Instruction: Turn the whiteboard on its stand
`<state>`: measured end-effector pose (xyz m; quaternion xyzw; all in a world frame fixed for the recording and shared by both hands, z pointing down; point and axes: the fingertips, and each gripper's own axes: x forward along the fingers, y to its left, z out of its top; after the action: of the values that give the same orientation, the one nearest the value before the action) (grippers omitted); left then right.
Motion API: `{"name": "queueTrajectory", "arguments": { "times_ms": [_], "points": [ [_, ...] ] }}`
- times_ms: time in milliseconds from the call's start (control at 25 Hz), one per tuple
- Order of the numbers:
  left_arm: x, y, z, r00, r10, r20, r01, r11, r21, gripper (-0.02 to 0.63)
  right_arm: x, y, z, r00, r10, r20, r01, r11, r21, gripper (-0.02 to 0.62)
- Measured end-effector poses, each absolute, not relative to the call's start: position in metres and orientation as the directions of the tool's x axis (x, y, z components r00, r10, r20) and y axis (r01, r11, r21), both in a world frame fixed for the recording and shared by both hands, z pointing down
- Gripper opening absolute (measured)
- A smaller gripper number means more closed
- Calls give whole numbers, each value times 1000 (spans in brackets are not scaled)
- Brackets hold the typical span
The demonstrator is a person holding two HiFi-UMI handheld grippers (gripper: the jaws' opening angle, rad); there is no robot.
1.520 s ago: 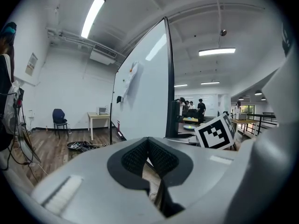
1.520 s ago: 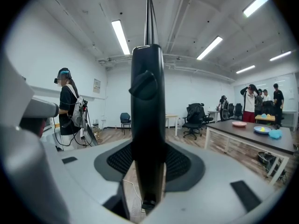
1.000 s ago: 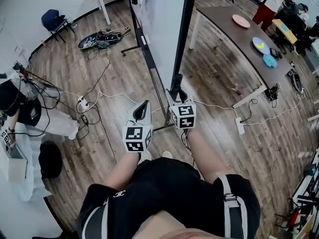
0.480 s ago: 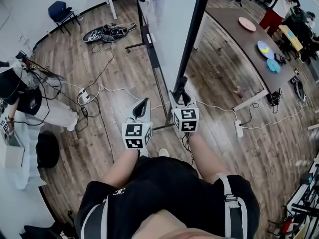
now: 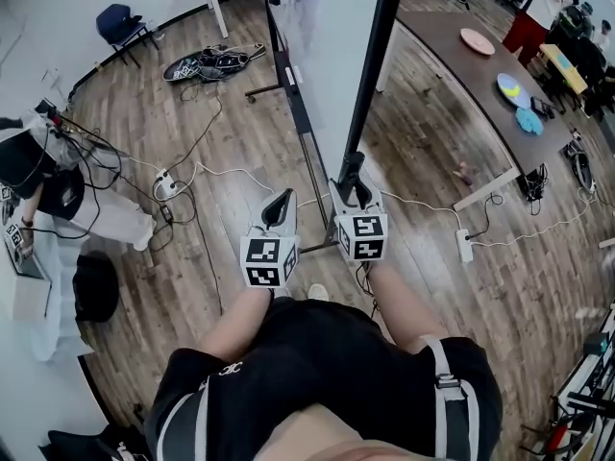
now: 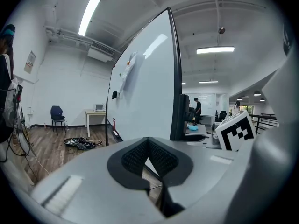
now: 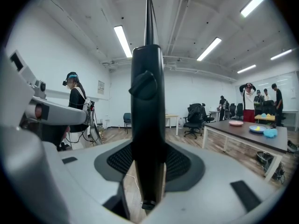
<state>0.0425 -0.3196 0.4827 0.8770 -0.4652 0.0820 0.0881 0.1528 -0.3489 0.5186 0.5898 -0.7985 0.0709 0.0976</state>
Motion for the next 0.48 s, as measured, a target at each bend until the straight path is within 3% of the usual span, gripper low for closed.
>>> {"name": "queueTrajectory", "arguments": {
  "times_ms": [480],
  "points": [
    [32, -297, 481, 613, -759, 218, -785, -615, 66, 11, 166, -314, 518, -257, -943, 212, -965, 263, -1, 195]
  ]
}}
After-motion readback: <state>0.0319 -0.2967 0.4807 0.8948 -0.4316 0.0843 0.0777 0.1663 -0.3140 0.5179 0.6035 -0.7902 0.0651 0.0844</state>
